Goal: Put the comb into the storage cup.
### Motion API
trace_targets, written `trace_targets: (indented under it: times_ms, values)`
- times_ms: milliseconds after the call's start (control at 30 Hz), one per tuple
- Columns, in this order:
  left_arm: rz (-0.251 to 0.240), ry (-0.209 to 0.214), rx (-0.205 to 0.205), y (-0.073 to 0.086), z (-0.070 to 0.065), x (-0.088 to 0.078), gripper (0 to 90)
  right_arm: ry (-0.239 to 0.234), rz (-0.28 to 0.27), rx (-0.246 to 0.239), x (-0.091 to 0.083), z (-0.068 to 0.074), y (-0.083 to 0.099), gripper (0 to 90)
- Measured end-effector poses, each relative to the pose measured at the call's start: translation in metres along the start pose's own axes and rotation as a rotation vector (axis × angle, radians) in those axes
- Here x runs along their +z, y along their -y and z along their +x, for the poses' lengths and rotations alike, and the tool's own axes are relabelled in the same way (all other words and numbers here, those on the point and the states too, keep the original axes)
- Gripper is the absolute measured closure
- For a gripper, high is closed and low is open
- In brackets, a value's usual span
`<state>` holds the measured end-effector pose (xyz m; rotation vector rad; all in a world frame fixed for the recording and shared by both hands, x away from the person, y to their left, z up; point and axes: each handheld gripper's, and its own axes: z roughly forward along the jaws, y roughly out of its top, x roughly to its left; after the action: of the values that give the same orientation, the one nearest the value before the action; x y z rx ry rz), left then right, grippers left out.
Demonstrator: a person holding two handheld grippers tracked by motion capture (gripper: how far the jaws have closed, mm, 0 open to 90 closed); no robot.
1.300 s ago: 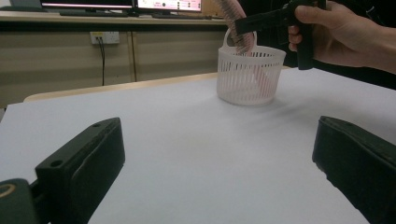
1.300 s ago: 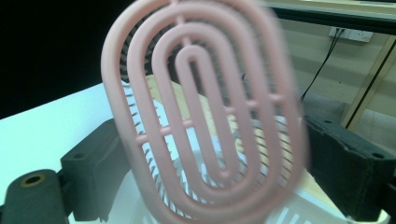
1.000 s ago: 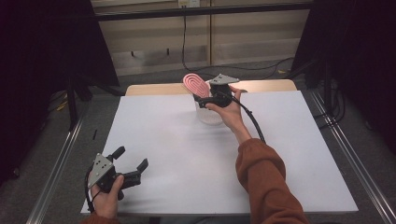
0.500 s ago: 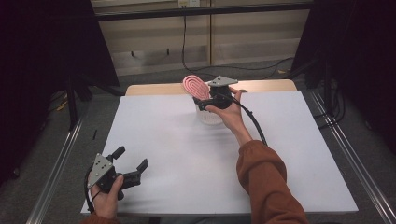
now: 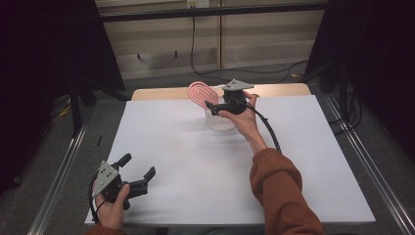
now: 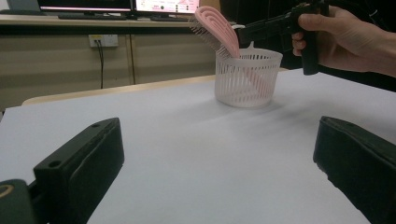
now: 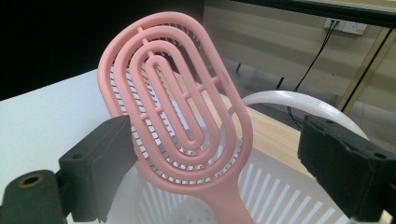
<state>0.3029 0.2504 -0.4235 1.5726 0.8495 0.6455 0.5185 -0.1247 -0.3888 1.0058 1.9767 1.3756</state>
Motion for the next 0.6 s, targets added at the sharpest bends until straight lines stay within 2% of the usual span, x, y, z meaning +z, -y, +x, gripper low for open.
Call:
trace_targets:
  times_ms: [233,600]
  values:
    - [-0.001,-0.012,-0.007,0.0,0.001,0.0,2.1,0.002,-0.019,0.025,-0.005,-0.001,-0.001,6.7]
    - [-0.005,-0.019,-0.018,0.0,0.001,0.001,2.1,0.031,-0.064,0.021,-0.017,-0.002,-0.007,2.9]
